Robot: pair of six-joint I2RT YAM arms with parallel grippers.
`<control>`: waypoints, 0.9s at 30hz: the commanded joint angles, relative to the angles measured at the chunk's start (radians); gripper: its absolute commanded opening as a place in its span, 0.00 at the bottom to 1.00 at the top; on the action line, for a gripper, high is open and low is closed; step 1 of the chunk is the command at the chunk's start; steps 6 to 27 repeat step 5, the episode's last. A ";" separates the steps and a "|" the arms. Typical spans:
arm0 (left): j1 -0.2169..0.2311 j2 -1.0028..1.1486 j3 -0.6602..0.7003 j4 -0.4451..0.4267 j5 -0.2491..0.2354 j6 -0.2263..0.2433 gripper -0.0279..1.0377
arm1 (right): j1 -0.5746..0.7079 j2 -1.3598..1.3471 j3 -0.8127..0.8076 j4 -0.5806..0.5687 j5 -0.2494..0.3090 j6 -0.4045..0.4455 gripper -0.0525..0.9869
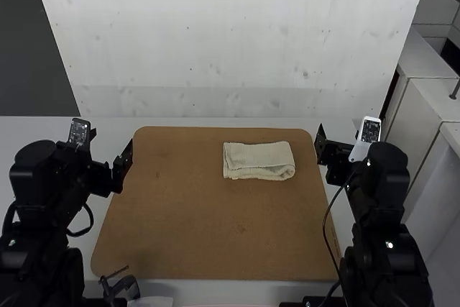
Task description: Fold the towel.
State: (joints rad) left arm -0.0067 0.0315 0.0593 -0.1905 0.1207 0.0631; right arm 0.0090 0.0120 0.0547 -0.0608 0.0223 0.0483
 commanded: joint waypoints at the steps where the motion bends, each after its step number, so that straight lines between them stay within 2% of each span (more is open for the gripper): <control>1: 0.008 -0.010 0.007 0.008 0.010 -0.006 0.95 | 0.002 0.008 0.002 0.012 -0.012 0.007 0.98; 27: 0.008 -0.010 0.007 0.008 0.010 -0.006 0.95 | 0.002 0.008 0.002 0.012 -0.012 0.007 0.98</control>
